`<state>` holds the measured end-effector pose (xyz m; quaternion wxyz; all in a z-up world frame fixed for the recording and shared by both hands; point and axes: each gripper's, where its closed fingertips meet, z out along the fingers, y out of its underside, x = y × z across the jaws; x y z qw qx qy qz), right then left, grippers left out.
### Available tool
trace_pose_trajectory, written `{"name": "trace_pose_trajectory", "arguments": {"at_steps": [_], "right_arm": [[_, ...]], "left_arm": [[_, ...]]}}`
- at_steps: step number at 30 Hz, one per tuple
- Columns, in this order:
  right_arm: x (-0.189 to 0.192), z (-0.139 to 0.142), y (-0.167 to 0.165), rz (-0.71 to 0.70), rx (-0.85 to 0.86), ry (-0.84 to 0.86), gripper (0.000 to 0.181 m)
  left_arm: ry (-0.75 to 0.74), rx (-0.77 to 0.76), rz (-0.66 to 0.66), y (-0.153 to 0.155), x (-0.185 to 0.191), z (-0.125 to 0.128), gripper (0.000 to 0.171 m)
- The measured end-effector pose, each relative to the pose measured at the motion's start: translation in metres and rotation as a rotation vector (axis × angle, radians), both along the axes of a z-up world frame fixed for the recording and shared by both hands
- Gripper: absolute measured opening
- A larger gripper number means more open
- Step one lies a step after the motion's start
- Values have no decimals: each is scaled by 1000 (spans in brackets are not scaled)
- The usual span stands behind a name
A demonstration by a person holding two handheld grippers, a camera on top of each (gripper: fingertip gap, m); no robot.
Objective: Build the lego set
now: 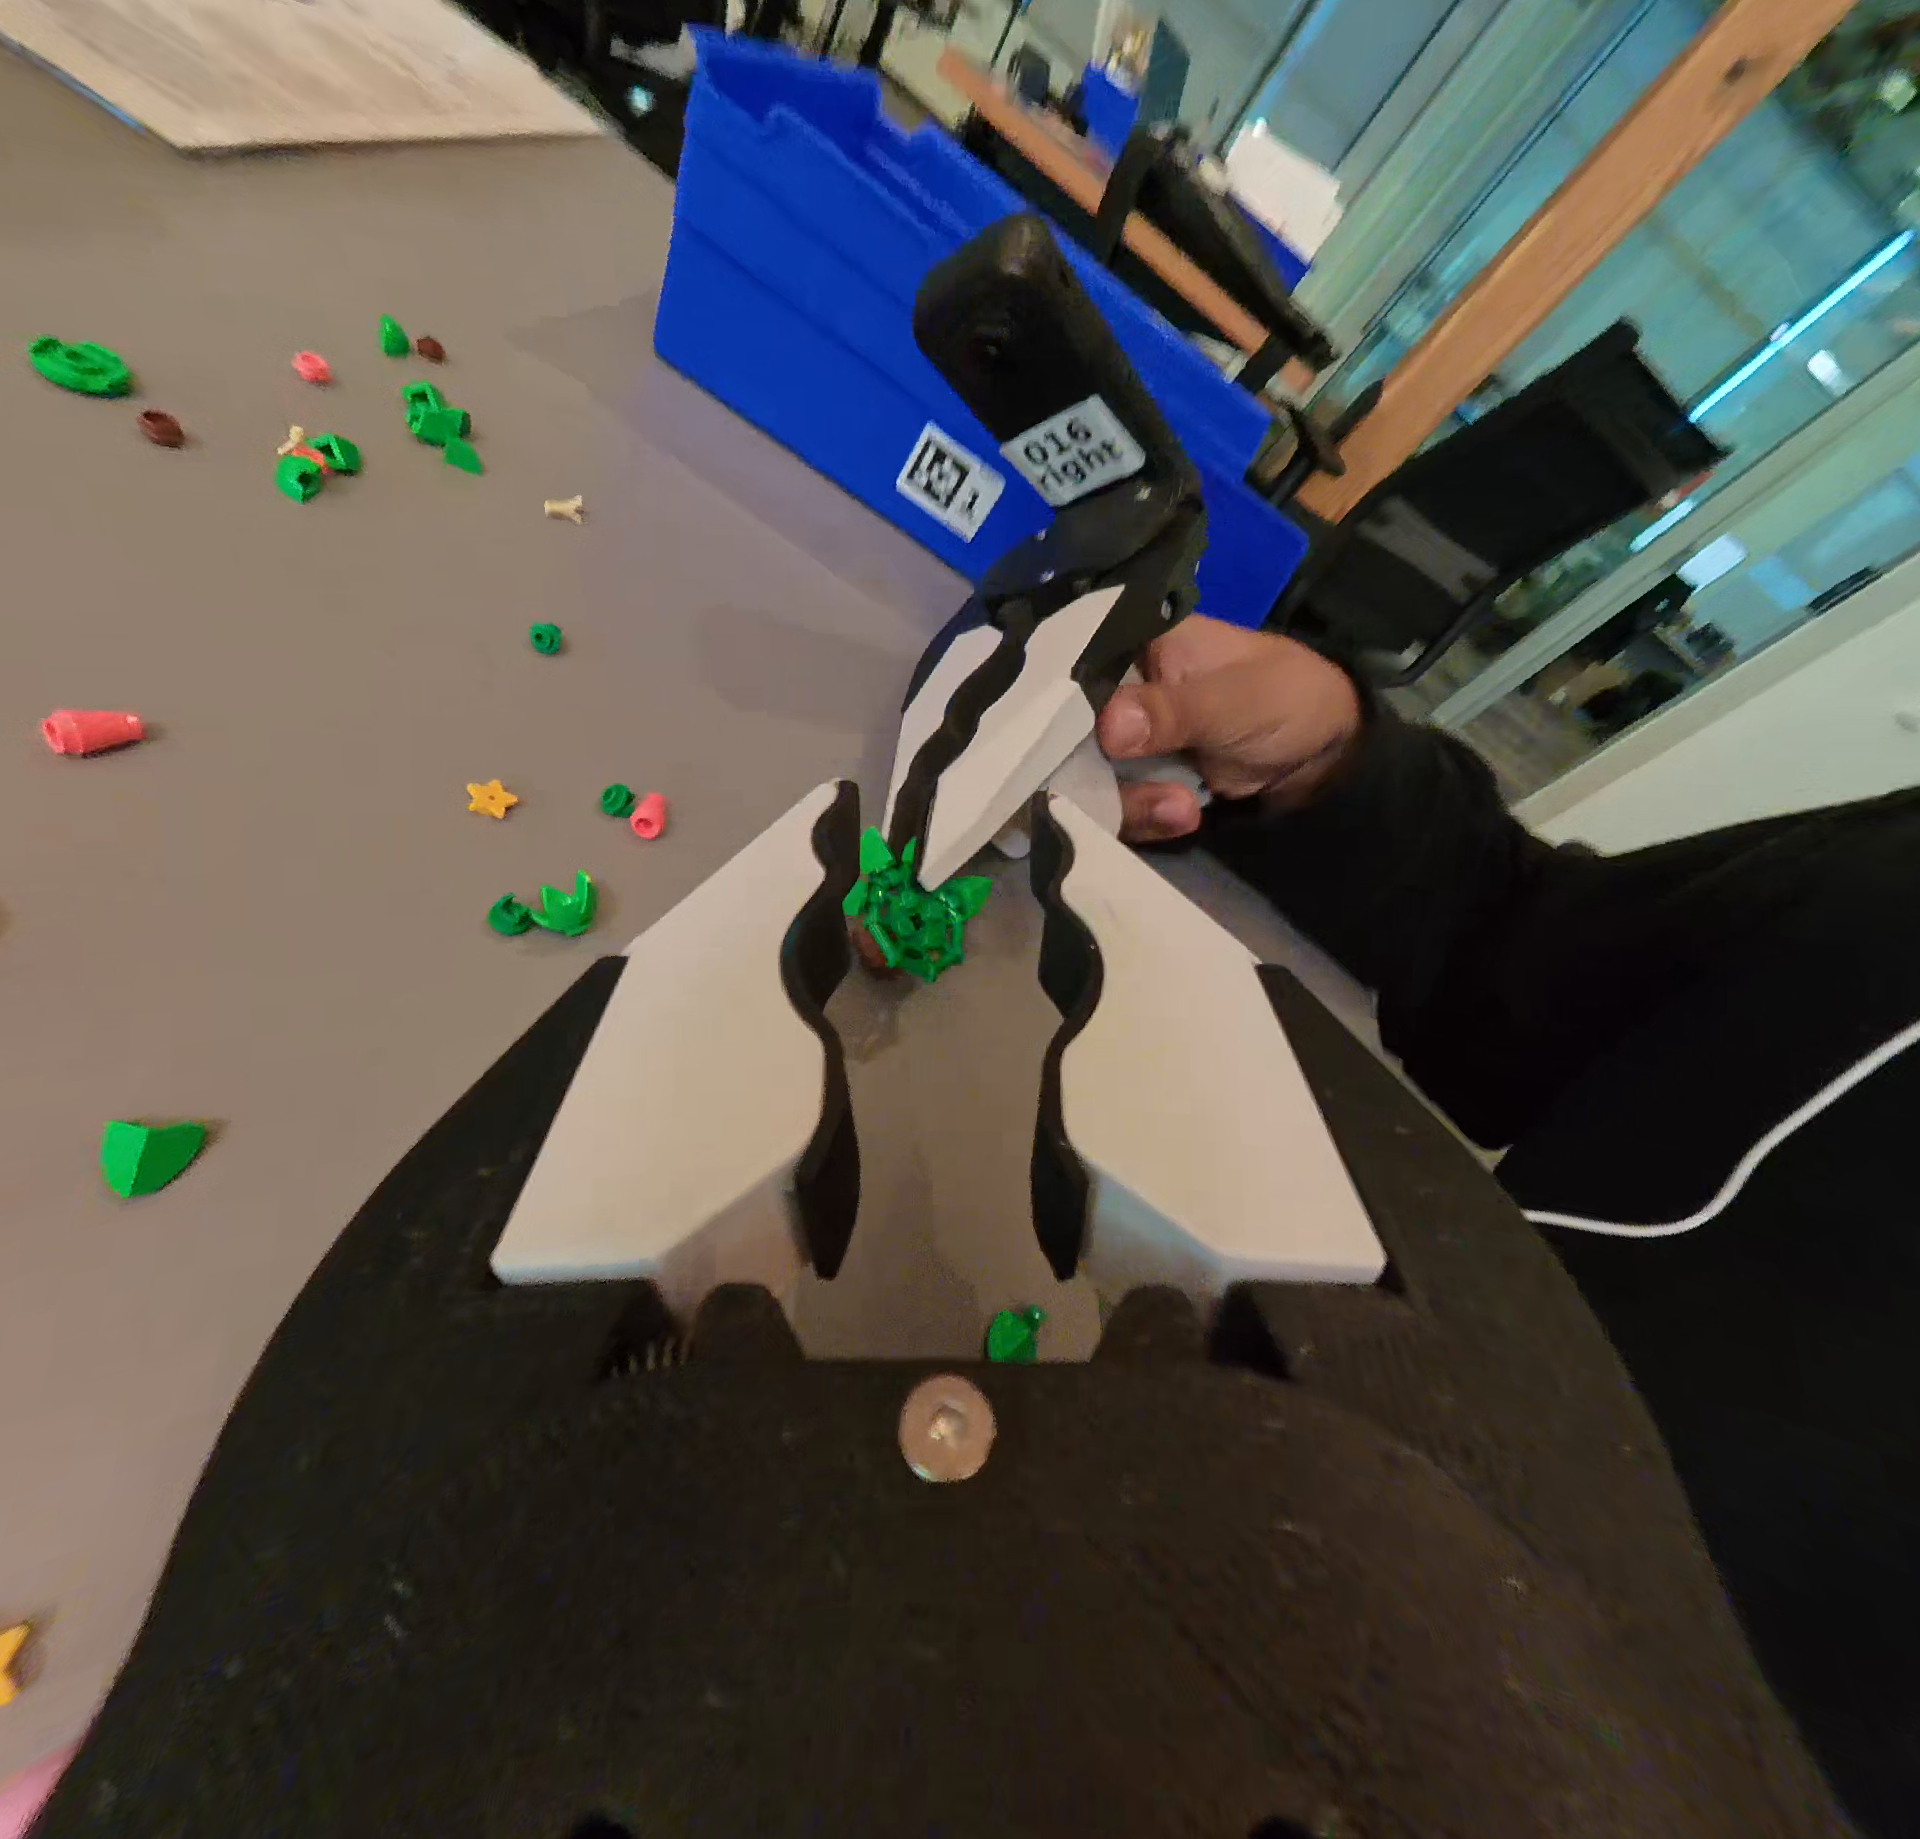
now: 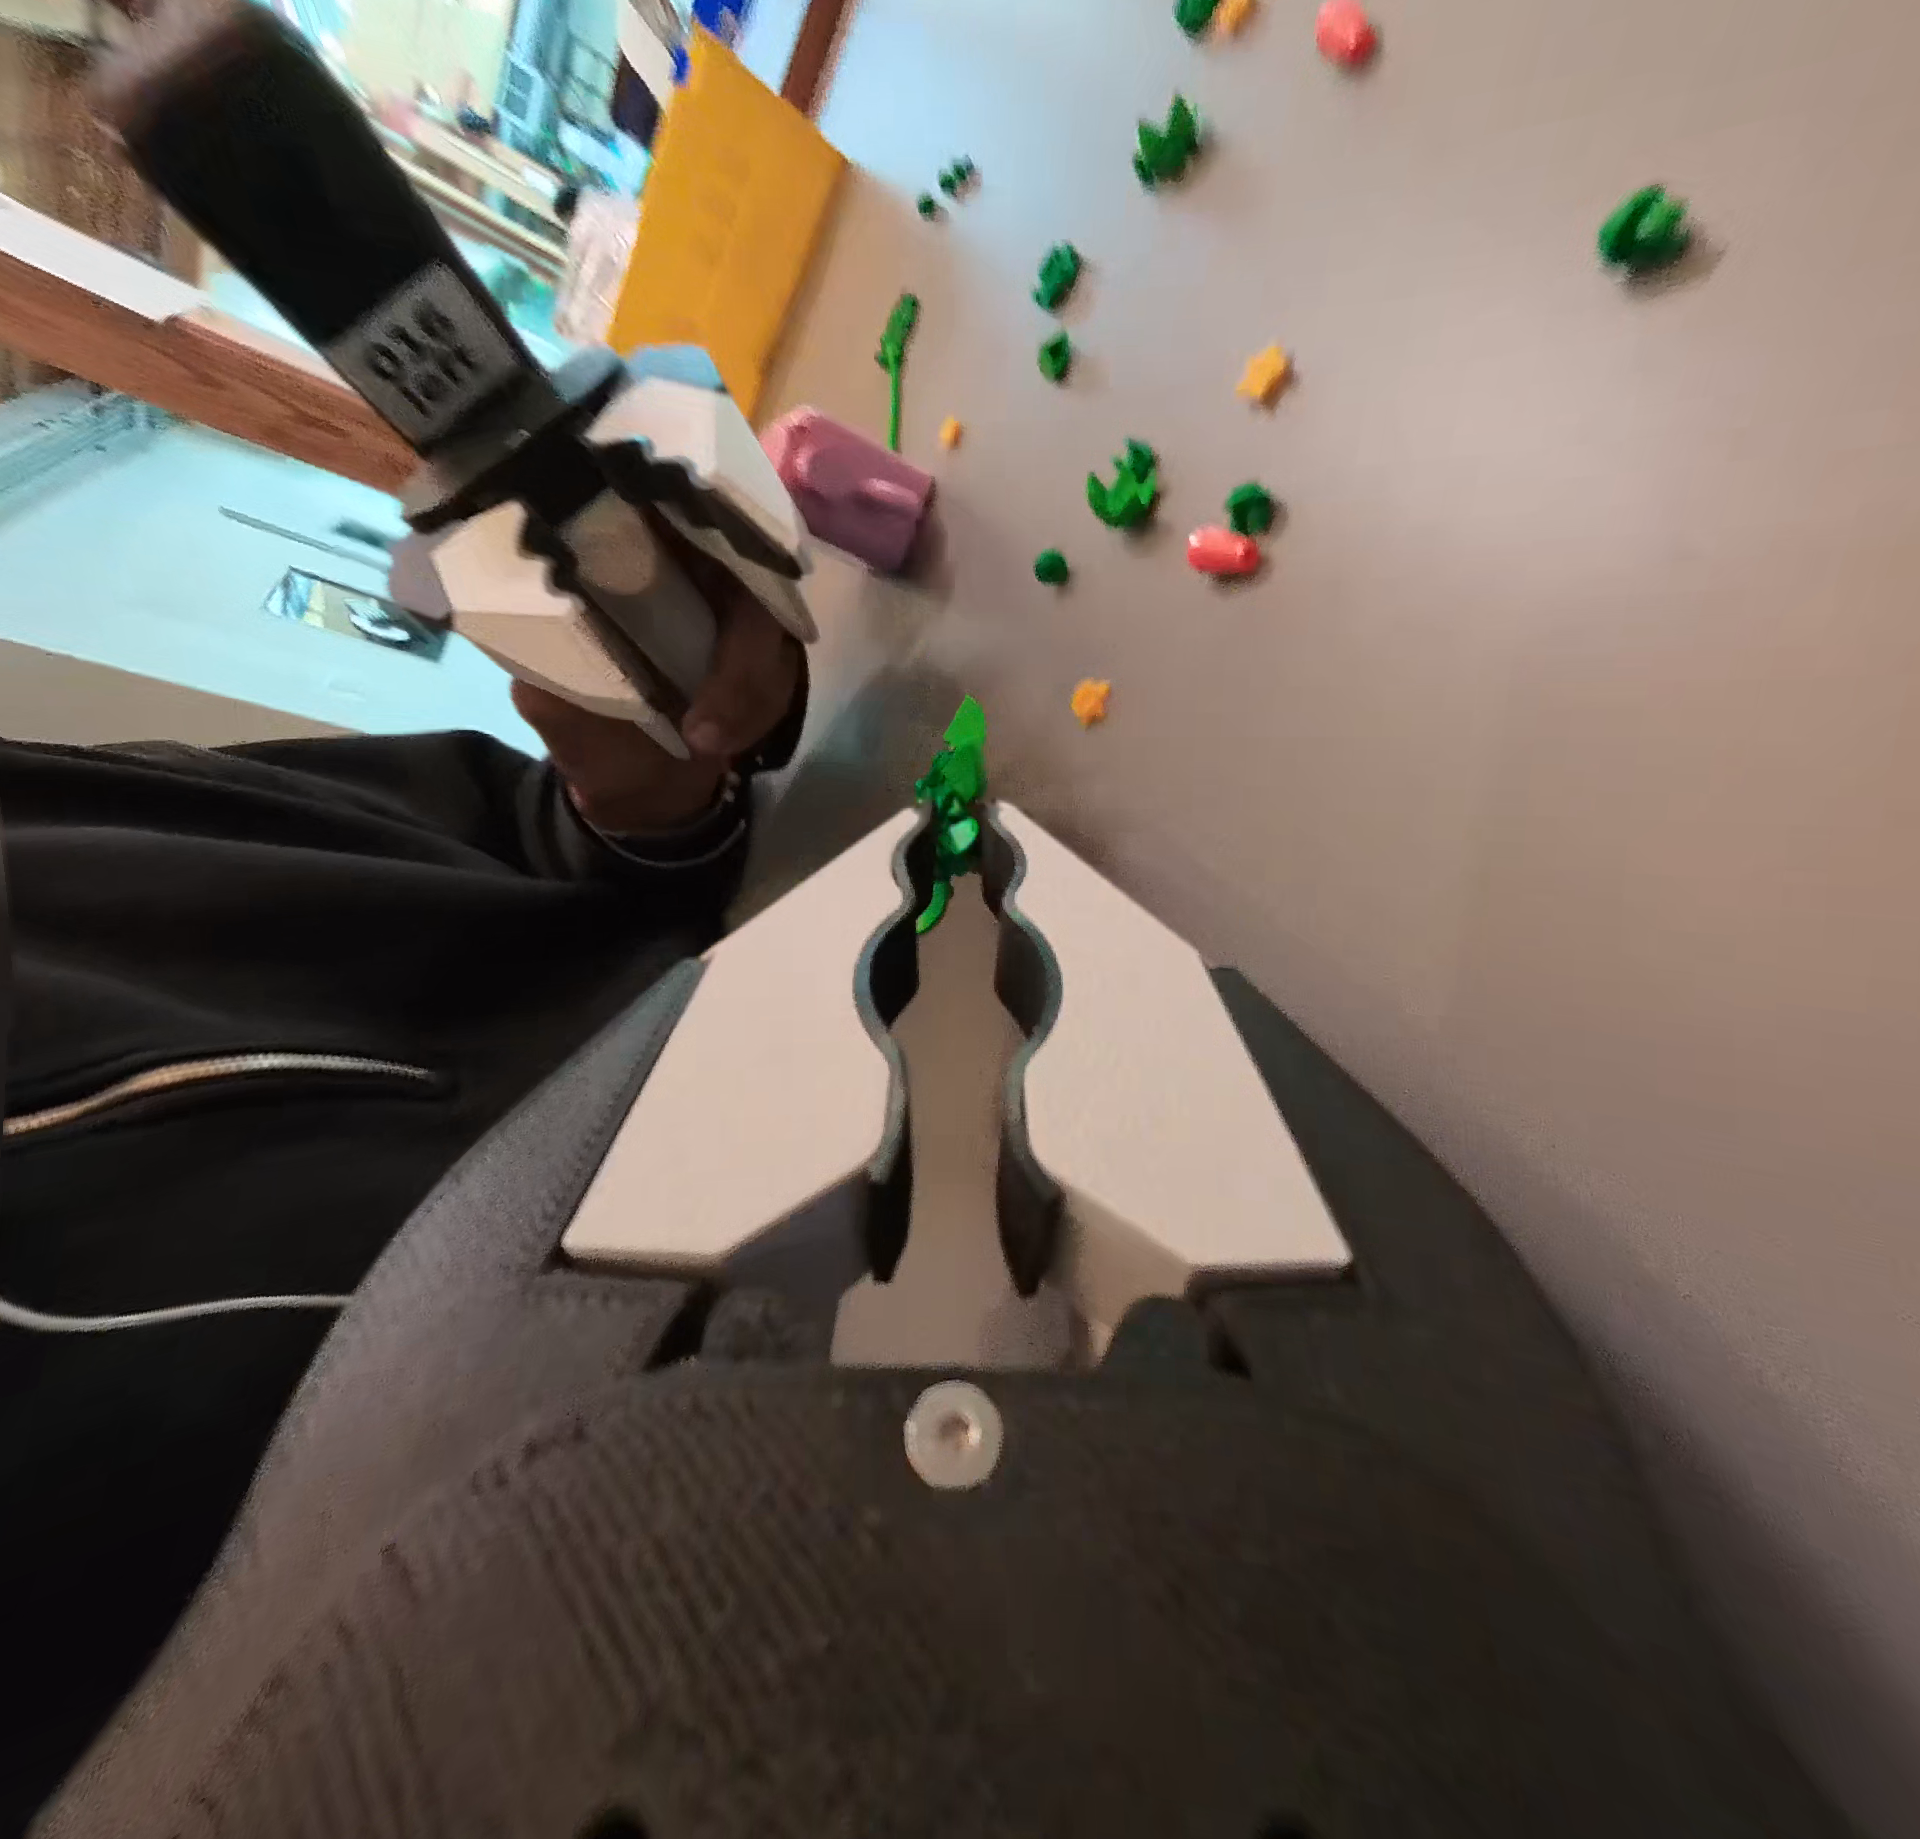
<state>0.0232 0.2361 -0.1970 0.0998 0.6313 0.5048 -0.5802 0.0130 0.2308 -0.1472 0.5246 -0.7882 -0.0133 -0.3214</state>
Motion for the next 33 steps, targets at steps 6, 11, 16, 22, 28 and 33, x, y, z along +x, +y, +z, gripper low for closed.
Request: {"name": "trace_pose_trajectory", "arguments": {"at_steps": [6,11,16,22,28,33], "right_arm": [[-1,-8,5,-9,93,-15,8],[-1,-8,5,-1,115,-8,18],[-4,3,7,-12,105,53,23],[-11,13,19,-36,349,201,39],[-17,34,20,-63,661,444,42],[-14,41,18,-40,527,470,47]], "left_arm": [[161,-210,-122,-5,22,-42,20],[287,-194,-89,-3,19,-45,22],[218,-140,-69,-3,14,-31,23],[273,22,88,0,-18,2,29],[481,130,278,-11,-60,28,38],[372,73,153,-16,-40,20,36]]}}
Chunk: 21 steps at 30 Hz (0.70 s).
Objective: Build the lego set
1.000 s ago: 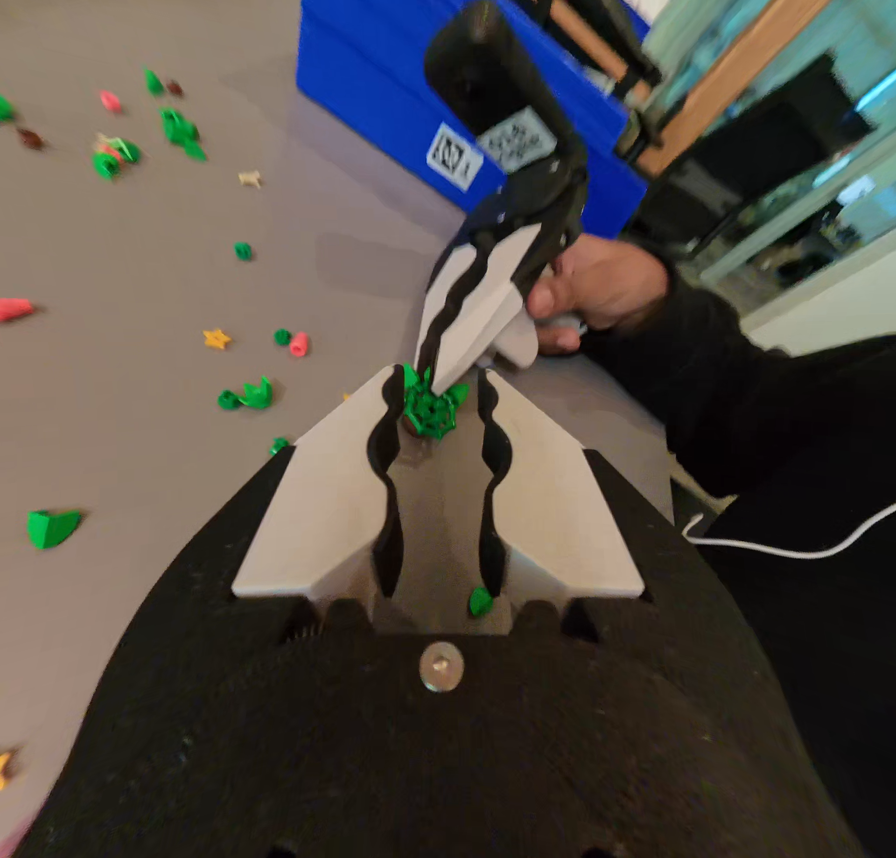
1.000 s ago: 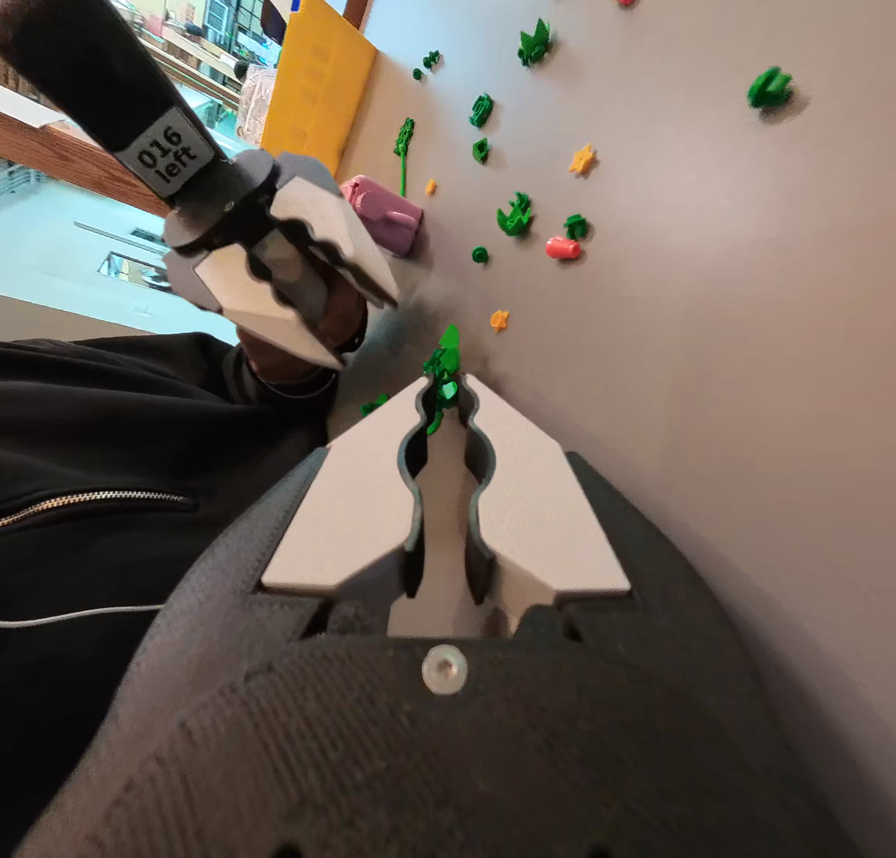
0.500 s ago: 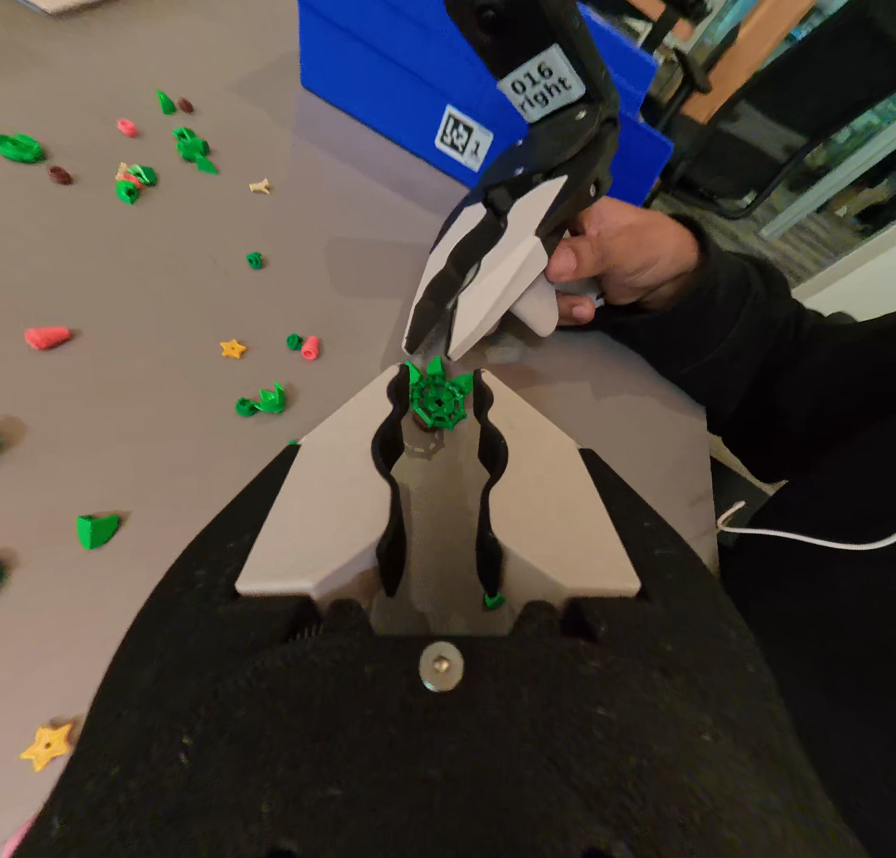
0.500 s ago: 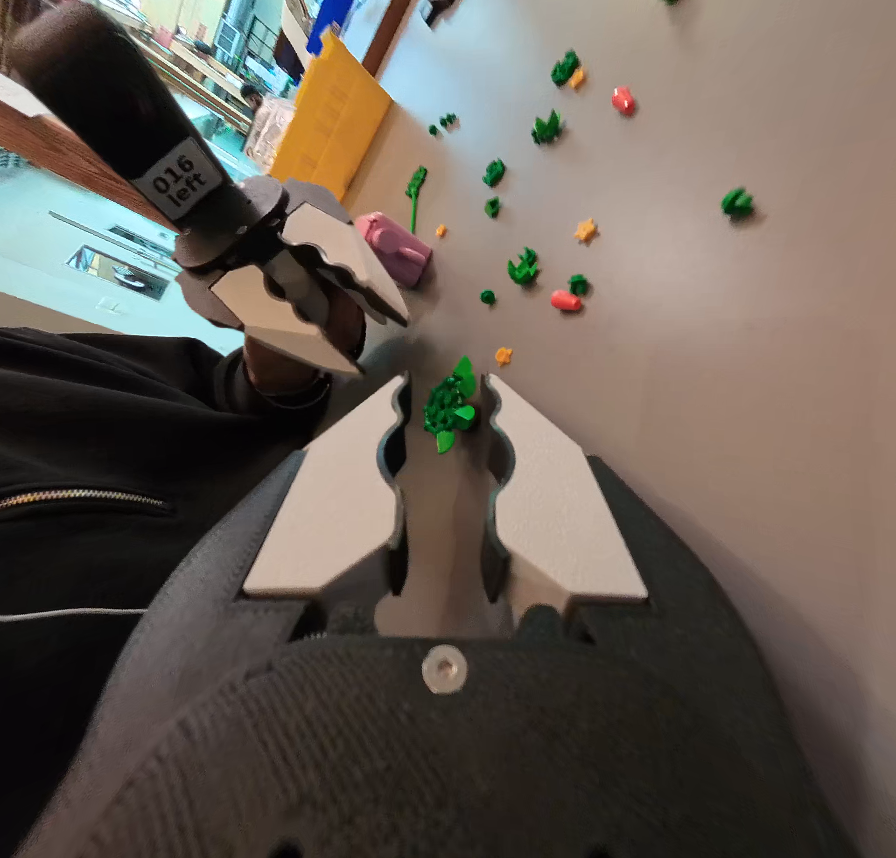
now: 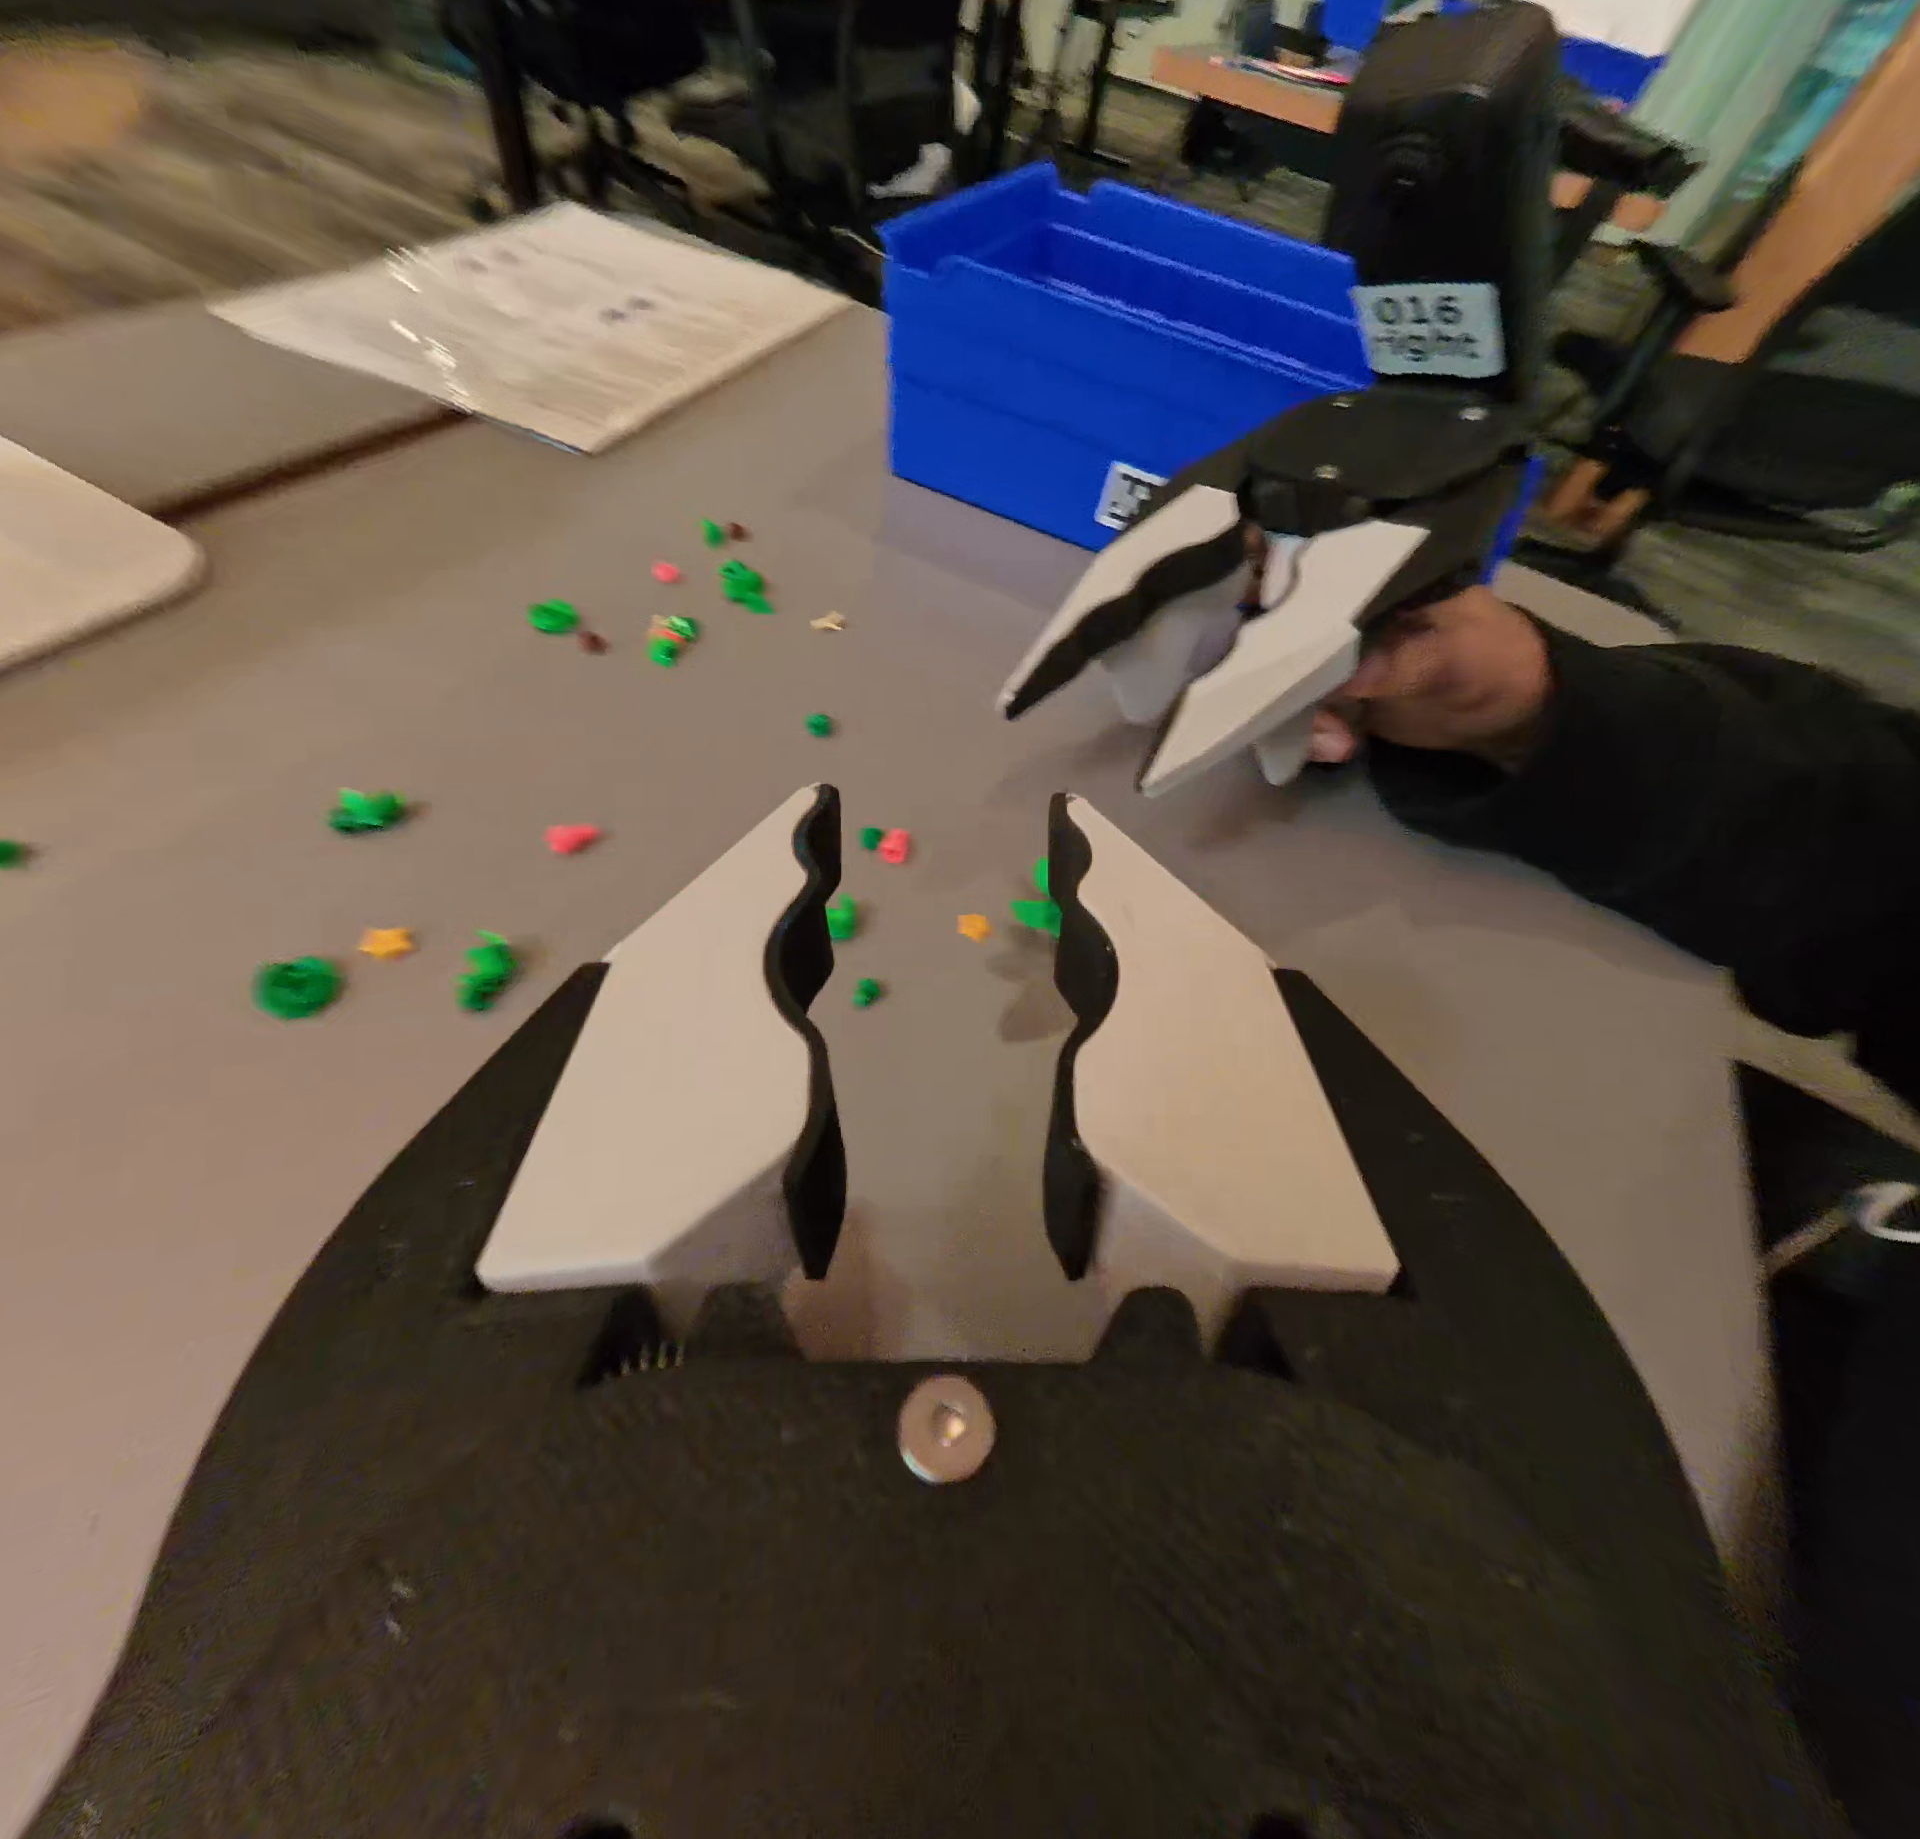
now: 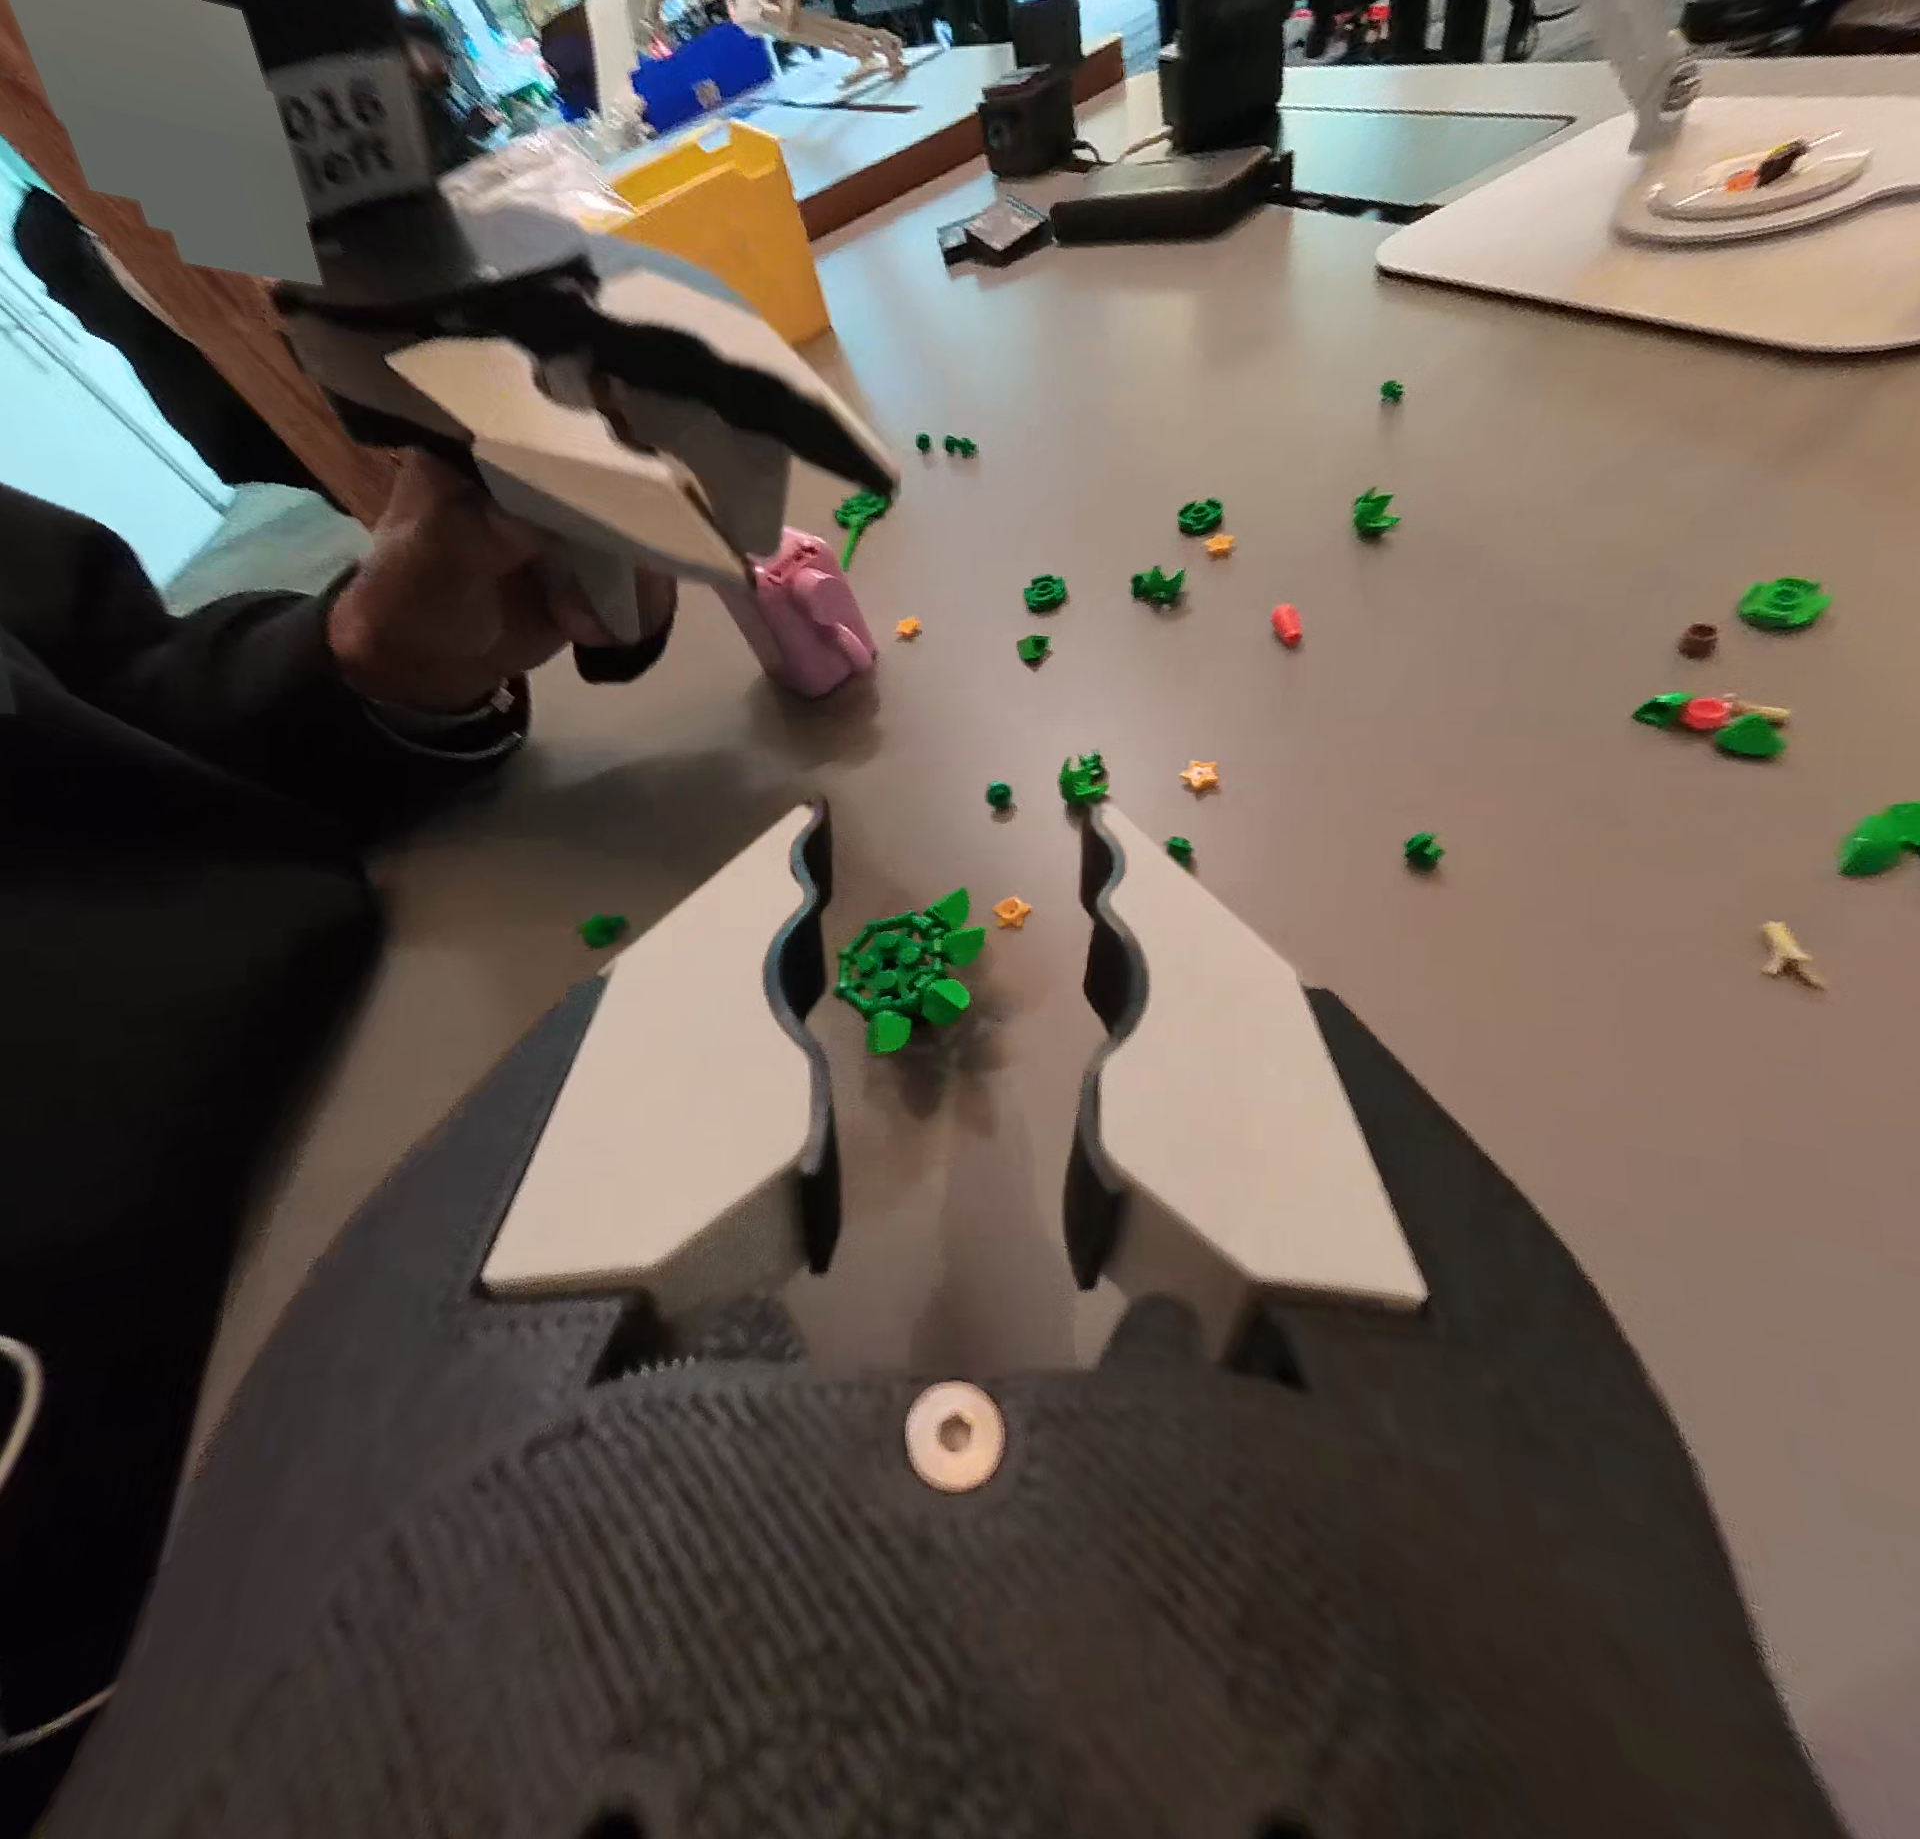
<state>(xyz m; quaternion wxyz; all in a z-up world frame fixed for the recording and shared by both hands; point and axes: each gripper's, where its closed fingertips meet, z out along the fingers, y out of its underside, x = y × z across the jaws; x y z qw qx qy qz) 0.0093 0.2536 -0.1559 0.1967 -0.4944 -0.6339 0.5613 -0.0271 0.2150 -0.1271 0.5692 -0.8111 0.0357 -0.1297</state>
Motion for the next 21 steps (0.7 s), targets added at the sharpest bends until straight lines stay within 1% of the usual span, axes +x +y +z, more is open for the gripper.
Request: {"name": "trace_pose_trajectory", "arguments": {"at_steps": [2,3,7,11,14,16,19,21], "right_arm": [[0,1,4,-20,-15,3,45],[0,0,6,-40,-8,-2,44],[1,0,20,-133,64,6,42],[4,7,30,-212,119,56,40],[7,9,34,-262,196,87,41],[9,7,35,-289,272,95,41],[11,7,35,-336,386,108,42],[10,12,32,-361,412,140,45]], "left_arm": [[-81,-36,-66,1,16,-6,38],[-90,-51,-76,1,20,-9,38],[-38,-57,-49,0,17,-10,38],[-79,-28,-45,-3,14,-3,38],[-101,6,-39,-4,10,3,38],[-85,39,-21,-5,5,8,38],[-23,87,35,-9,-8,16,39],[10,80,38,-14,-15,17,30]]}}
